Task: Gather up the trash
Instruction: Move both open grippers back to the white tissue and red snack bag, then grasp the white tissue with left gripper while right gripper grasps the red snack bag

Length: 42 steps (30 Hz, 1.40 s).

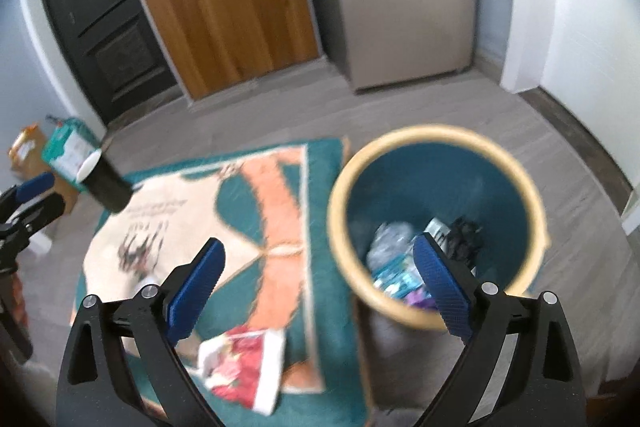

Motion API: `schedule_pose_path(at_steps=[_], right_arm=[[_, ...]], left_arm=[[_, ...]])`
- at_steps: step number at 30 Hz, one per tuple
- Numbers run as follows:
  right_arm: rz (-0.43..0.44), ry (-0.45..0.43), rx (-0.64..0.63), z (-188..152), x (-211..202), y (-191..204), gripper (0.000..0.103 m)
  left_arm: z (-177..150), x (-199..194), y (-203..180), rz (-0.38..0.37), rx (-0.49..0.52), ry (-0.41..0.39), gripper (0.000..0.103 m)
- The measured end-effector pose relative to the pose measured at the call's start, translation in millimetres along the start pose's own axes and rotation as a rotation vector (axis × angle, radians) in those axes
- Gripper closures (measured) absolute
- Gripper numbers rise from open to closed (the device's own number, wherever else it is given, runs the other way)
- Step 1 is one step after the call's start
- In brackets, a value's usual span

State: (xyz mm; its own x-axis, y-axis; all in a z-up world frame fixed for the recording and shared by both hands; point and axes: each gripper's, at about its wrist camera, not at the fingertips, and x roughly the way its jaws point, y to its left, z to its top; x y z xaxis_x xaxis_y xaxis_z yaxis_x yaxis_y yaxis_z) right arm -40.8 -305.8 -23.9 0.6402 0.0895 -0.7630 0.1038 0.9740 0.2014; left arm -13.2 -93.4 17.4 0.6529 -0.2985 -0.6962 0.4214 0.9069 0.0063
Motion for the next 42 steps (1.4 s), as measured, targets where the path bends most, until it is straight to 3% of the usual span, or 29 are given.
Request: schedule_pose_path(at_steps=[4,6,10,15,21,29,31,33,36,42], right_arm=[[-0.015,0.08,-0.013,-24,17,18,0.008],[-0.022,0.118,-0.002,-36,26,27,0.008],[-0.033,0.12,-0.002,-52,30,43,0.009],[-0.021,0.143,-0.042,-73,34,64,0.009],[-0.038,0.175,-0.11,-87,44,78,0.01],[-0.024,0.224,-0.174,-93,63,91,0.054],[0.004,0.208,-0.195,-89,61,96,0.08],[-0.001,0.184,-0.221,-86,58,101,0.089],[0.011,0.148,-0.226,-78,54,101,0.091],[0.061,0.052,-0.183,-53,41,94,0.092]], left_arm=[[-29,12,11,0.014,-0.04,0.052,0.006],[-48,24,13,0.081,-0.038,0.07,0.006],[-78,36,21,0.144,-0.102,0.139,0.006],[-93,49,19,0.163,-0.035,0.211,0.012],[-98,54,24,0.174,-0.036,0.237,0.012],[-98,65,26,0.176,-0.037,0.257,0.012],[-99,68,26,0.17,-0.037,0.264,0.014],[-101,73,26,0.165,-0.035,0.277,0.019],[-104,81,26,0.159,-0.031,0.298,0.021],[-111,95,25,0.099,-0.048,0.355,0.037]])
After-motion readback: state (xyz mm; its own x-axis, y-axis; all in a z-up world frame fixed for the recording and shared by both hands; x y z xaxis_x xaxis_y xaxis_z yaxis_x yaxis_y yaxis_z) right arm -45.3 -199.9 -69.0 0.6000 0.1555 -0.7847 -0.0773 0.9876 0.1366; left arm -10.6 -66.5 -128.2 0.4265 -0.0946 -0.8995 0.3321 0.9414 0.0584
